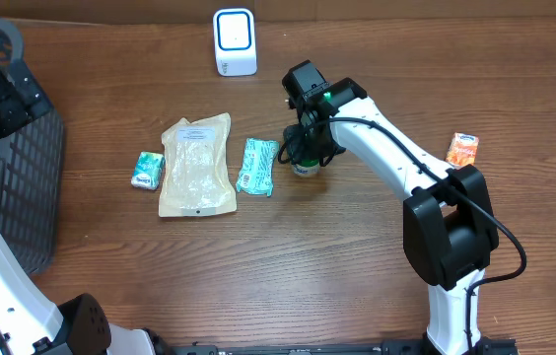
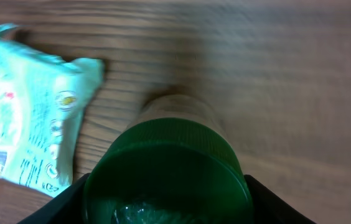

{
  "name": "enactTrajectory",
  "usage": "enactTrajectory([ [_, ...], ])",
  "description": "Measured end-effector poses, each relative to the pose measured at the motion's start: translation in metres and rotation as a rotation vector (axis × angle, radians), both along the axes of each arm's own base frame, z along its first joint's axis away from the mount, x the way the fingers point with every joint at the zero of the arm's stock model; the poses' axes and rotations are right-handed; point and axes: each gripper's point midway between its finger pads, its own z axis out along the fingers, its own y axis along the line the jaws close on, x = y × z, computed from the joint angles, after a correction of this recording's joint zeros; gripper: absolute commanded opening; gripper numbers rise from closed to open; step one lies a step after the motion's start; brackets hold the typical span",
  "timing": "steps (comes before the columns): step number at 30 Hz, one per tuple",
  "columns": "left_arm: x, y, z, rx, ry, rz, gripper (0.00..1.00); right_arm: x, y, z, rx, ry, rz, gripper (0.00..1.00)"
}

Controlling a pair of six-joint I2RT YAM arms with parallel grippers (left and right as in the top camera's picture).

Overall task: Scan the item barcode
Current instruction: 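Move the right gripper over the green-lidded jar and lower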

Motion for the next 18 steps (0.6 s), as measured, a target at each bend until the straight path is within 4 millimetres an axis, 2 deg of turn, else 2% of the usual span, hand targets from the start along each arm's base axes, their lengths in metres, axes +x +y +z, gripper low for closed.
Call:
enactTrajectory([
  [4,0.0,0.0,0.0,0.0,0.0,0.0,1.0,-0.0042,-0.005,0.0008,0.006,0.029,-0.208,0.59],
  [18,0.0,0.0,0.0,0.0,0.0,0.0,0.99,-0.0055,-0.002,0.0018,0.098,0.077,-0.714,0.57],
])
